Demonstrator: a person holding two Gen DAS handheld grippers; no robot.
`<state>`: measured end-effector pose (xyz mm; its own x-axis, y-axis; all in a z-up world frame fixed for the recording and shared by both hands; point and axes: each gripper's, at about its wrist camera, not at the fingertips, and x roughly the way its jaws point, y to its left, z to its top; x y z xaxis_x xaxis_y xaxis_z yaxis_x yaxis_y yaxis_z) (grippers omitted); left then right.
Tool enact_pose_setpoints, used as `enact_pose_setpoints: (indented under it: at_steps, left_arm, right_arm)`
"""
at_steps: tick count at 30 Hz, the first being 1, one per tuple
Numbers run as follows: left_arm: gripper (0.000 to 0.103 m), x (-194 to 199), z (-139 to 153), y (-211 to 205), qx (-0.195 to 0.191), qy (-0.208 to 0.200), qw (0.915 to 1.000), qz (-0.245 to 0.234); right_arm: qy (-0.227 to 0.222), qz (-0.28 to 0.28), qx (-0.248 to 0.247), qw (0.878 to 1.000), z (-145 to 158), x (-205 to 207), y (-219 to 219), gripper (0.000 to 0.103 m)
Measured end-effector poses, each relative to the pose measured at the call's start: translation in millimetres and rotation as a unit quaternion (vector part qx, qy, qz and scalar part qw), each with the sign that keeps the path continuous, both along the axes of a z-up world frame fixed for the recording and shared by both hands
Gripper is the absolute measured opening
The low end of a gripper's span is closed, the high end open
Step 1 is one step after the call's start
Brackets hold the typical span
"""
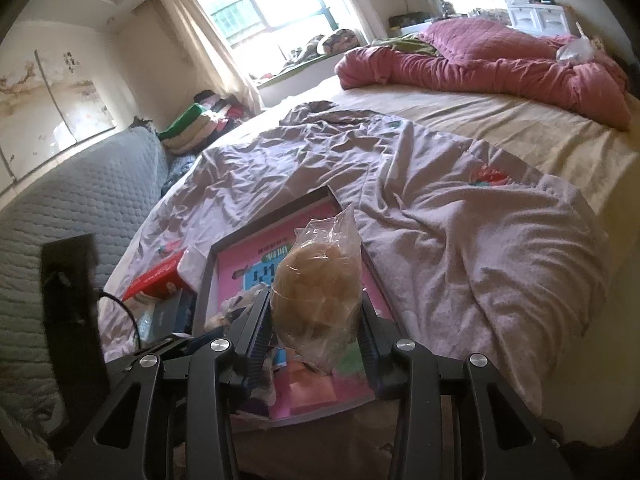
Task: Organize soft objects
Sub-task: 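Lower the snack packet onto the tray with the left tool while the right tool releases the bun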
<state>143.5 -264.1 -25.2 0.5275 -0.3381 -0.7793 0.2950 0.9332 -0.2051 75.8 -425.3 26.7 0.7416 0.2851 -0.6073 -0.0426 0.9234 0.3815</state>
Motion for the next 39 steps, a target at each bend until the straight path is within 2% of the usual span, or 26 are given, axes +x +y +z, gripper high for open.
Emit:
enact_pose_setpoints:
  at_steps: [9,17,21,27,31,39]
  left_arm:
    - [0.041,7,-13,8,0.027,-0.003,0.9996,0.011]
    - [0.041,14,-15,22,0.012,-0.001,0.9998,0.019]
    - [0.041,12,-16,24,0.006,0.004,1.0,0.006]
    - [0.041,11,-20,22,0.024,0.017,0.9995,-0.013]
    - [0.041,9,-20,21,0.028,0.014,0.9993,-0.019]
    - [0.041,6,-21,18,0.041,0.007,0.9987,-0.031]
  right_arm:
    - [0.022,0.022,0.003,1.0,-14,6,11,0.042]
    - [0.037,0.029,-0.002,0.999,-24,12,14,0.042]
    - [0.044,0.05,0.009,0.998,-30,18,20,0.042]
    - [0.059,0.048,0.037,0.996,-41,27,19,0.042]
    - [0.061,0.052,0.018,0.997,-42,33,24,0.043]
    - [0.07,0.06,0.023,0.995,-49,44,35,0.043]
